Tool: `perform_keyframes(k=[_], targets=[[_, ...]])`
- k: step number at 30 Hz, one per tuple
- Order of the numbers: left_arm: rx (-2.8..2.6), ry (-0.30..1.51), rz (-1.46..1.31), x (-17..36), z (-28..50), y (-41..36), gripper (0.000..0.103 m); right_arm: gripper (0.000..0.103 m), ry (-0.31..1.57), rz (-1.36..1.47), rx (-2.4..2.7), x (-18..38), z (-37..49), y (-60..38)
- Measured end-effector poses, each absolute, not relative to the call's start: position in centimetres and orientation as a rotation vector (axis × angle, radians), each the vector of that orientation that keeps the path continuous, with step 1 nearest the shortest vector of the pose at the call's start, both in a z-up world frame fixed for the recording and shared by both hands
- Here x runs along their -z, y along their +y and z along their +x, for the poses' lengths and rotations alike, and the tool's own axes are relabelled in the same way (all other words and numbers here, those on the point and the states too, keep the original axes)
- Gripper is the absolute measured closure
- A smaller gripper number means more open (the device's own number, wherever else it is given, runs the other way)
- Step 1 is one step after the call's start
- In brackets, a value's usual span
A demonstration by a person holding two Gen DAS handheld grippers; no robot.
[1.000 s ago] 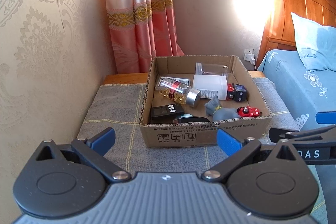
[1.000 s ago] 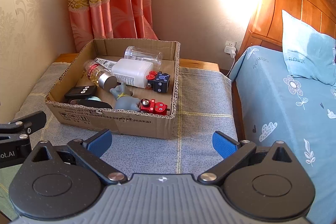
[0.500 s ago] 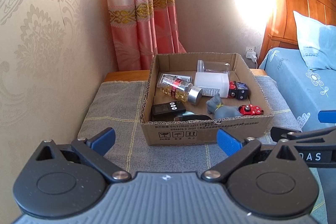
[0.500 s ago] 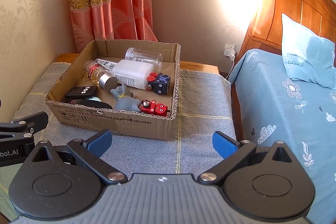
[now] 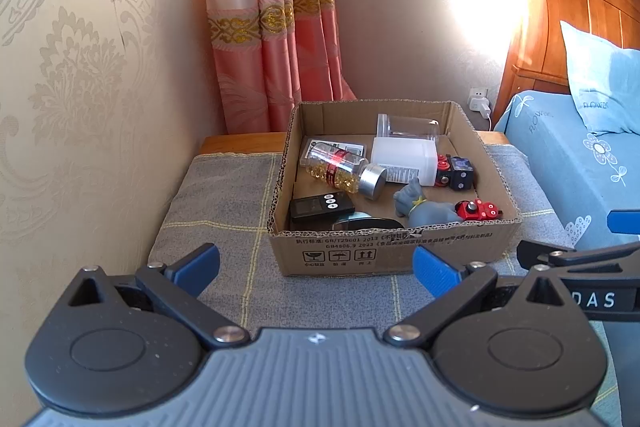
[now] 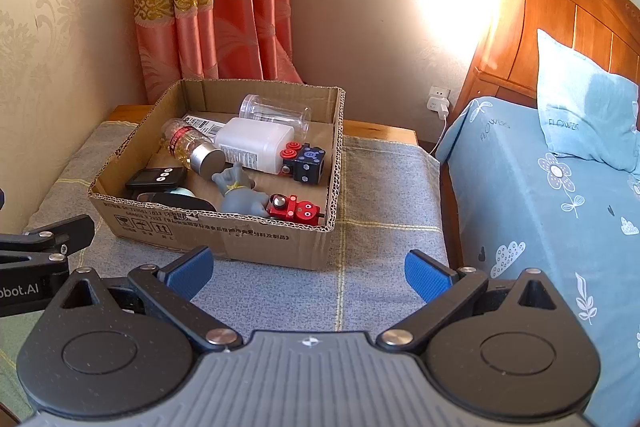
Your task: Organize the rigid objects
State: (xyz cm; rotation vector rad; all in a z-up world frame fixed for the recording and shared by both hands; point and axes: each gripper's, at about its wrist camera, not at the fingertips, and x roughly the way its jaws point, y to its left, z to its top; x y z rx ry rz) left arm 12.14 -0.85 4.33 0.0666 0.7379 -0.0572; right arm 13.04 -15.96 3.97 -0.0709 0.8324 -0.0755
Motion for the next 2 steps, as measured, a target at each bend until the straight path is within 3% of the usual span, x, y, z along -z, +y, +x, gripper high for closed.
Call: perform_keyframes(k=[2], targets=[[0.057, 0.738, 0.066, -4.33, 12.14, -0.85, 0.001, 0.000, 0.831, -0.072, 0.075, -4.03, 13.01, -15.96]])
